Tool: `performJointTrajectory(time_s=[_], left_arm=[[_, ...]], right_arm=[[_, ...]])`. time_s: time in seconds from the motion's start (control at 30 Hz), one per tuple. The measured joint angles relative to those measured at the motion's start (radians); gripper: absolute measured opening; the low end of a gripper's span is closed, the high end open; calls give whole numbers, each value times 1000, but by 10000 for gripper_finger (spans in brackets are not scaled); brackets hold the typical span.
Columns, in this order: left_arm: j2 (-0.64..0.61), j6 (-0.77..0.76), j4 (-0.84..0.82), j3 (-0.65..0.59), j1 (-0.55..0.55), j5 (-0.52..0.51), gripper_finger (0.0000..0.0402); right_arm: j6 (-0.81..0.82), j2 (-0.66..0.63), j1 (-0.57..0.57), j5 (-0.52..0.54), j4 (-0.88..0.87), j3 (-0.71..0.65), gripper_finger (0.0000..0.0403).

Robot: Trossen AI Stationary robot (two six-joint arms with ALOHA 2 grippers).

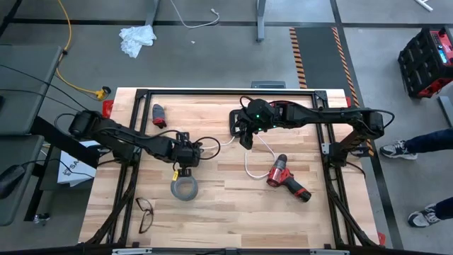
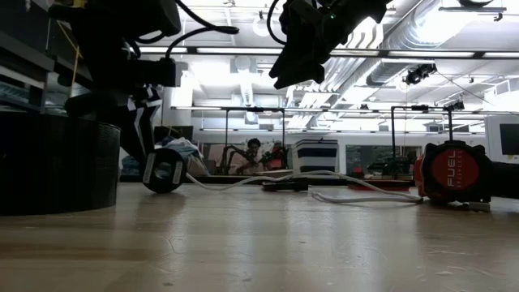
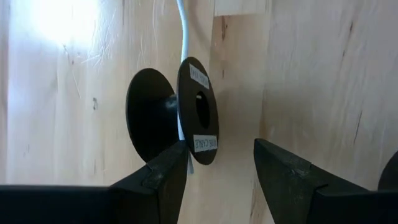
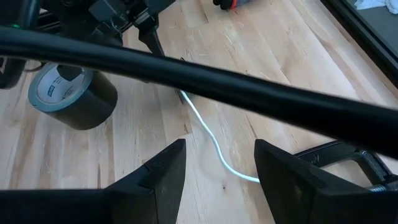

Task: Coil cords
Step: Coil the white wire

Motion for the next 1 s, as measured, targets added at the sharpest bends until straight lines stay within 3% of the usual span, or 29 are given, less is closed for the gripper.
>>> performJointTrajectory(time_s=[0.33, 1.0], left_arm=[[-3, -3, -2, 0, 0, -14, 179], [-3, -148, -4, 0, 0, -62, 179]], right_arm=[[0, 0, 0, 0, 0, 0, 184], [2, 0, 0, 0, 0, 0, 184]])
